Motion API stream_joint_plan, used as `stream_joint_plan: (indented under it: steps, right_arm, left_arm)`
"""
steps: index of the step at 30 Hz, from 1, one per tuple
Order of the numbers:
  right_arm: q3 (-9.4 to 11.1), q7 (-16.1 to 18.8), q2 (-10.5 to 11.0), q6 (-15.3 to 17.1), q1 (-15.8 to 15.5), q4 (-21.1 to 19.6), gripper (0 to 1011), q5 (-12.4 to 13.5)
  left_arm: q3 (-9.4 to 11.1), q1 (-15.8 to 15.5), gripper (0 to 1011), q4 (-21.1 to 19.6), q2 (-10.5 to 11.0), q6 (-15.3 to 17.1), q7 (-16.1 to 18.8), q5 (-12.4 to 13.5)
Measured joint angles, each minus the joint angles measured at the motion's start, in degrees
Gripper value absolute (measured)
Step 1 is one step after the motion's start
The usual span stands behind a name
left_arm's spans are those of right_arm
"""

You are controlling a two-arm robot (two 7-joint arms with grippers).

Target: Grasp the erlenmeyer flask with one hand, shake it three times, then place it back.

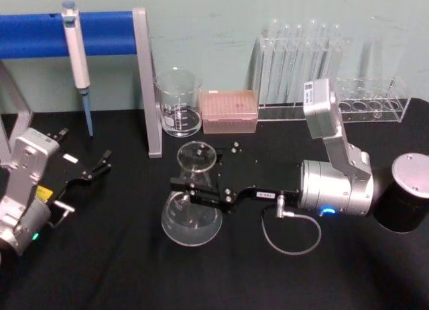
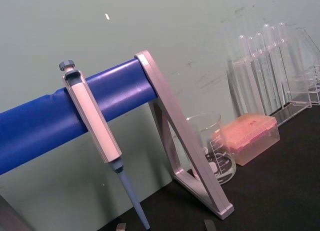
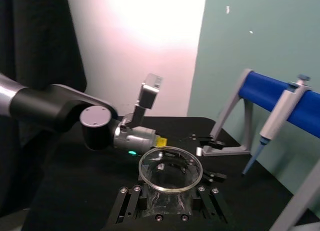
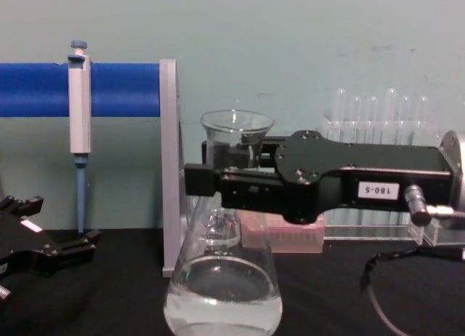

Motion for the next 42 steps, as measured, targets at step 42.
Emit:
stream_joint_plan:
  steps: [42]
  right_arm:
    - [0.03,-11.33,-0.22,-0.99,0.31,1.37,456,2.12]
  left_arm:
    - [0.00,0.00,1001,0.00,0.00,0.00,0.00,0.00]
